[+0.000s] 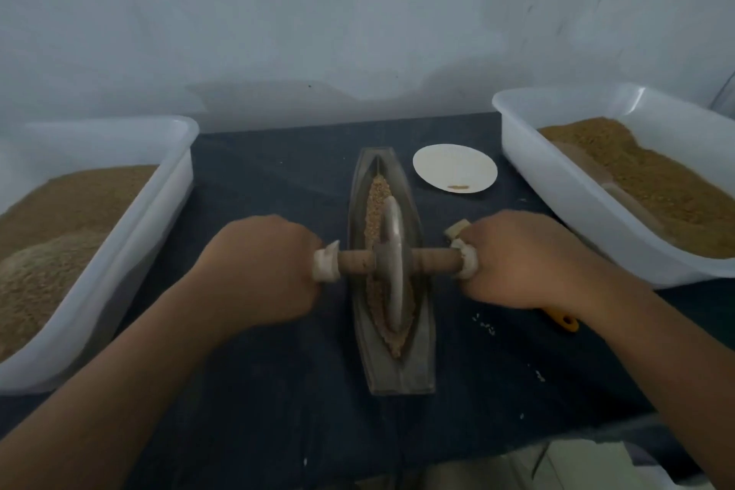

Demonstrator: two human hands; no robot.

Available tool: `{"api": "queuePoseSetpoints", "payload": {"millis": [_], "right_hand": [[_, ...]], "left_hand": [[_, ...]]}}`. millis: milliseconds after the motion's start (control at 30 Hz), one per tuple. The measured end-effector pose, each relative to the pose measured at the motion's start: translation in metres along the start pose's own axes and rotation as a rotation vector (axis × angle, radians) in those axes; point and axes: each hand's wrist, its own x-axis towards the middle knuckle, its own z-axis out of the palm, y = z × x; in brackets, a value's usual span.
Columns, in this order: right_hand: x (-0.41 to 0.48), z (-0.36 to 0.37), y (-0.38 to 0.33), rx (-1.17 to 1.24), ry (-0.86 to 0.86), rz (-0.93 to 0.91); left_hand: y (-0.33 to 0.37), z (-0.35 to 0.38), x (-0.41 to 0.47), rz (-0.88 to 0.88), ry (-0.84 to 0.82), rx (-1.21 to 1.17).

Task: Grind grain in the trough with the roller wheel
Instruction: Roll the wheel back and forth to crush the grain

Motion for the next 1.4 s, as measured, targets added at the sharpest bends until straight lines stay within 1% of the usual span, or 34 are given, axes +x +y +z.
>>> {"api": "queuePoseSetpoints", "payload": {"millis": [33, 67, 167, 200, 267, 333, 400, 467, 533, 600, 633, 700, 767, 800, 867, 933, 1000, 1033, 1100, 1133, 1167, 1200, 1267, 1333, 1400], "right_hand": [[0.002, 0.005, 0.002, 0.002, -0.006, 0.010], [0.009, 0.009, 0.001, -0.020, 0.002, 0.031], [0.058, 0.017, 0.003, -0.109, 0.163, 0.119], [0.075, 0.014, 0.005, -0.125, 0.186, 0.137], [0.101, 0.006, 0.009, -0.130, 0.123, 0.143], [0.105, -0.002, 0.010, -0.130, 0.042, 0.129], [0.085, -0.003, 0.007, -0.099, -0.009, 0.104], [0.049, -0.002, 0.004, -0.041, -0.046, 0.024], [0.017, -0.006, 0.001, 0.062, -0.129, -0.037], [0.012, -0.005, 0.002, 0.092, -0.181, -0.036], [0.019, -0.002, 0.003, 0.067, -0.166, -0.016], [0.047, 0.001, 0.004, -0.030, -0.039, 0.031], [0.079, -0.002, 0.005, -0.107, 0.099, 0.054], [0.091, -0.006, 0.004, -0.128, 0.133, 0.057], [0.102, -0.013, 0.003, -0.139, 0.133, 0.050], [0.094, -0.015, 0.002, -0.133, 0.122, 0.031], [0.069, -0.013, 0.000, -0.105, 0.050, 0.007], [0.052, -0.012, 0.000, -0.078, -0.006, -0.002], [0.017, -0.010, -0.001, -0.016, -0.067, -0.037], [0.005, -0.009, 0.000, 0.010, -0.067, -0.047], [0.001, -0.006, 0.001, 0.017, -0.047, -0.052], [0.004, -0.003, 0.000, -0.003, -0.006, -0.052], [0.027, -0.001, -0.004, -0.089, 0.106, -0.026], [0.064, -0.002, -0.004, -0.147, 0.184, 0.032], [0.093, -0.006, 0.000, -0.177, 0.154, 0.102]], "left_hand": [[0.000, -0.002, 0.007, 0.016, 0.021, 0.028], [0.000, -0.003, 0.020, -0.006, 0.000, 0.042], [-0.006, -0.008, 0.081, -0.134, -0.112, 0.029], [-0.010, -0.011, 0.098, -0.162, -0.129, 0.026], [-0.013, -0.013, 0.116, -0.193, -0.128, 0.007], [-0.008, -0.015, 0.111, -0.194, -0.124, -0.006], [-0.004, -0.015, 0.090, -0.161, -0.152, -0.026], [-0.003, -0.013, 0.056, -0.097, -0.184, -0.042], [-0.003, -0.010, 0.024, -0.035, -0.157, -0.057], [-0.005, -0.005, 0.021, -0.012, -0.143, -0.047], [-0.006, -0.004, 0.029, -0.029, -0.160, -0.043], [-0.008, 0.001, 0.058, -0.107, -0.184, -0.050], [-0.014, 0.004, 0.088, -0.192, -0.142, -0.041], [-0.017, 0.006, 0.100, -0.222, -0.110, -0.028], [-0.018, 0.007, 0.108, -0.237, -0.077, -0.030], [-0.013, 0.005, 0.098, -0.237, -0.104, -0.059], [-0.009, 0.006, 0.068, -0.205, -0.127, -0.068], [-0.007, 0.006, 0.048, -0.163, -0.102, -0.055], [-0.002, 0.004, 0.008, -0.053, 0.012, -0.023], [-0.001, 0.003, -0.003, -0.019, 0.056, -0.015], [-0.002, 0.004, -0.006, -0.014, 0.061, -0.016], [-0.004, 0.006, -0.002, -0.035, 0.032, -0.026], [-0.004, 0.007, 0.026, -0.131, -0.078, -0.062], [-0.007, 0.005, 0.065, -0.220, -0.091, -0.061], [-0.009, 0.002, 0.093, -0.265, -0.062, -0.046]]}}
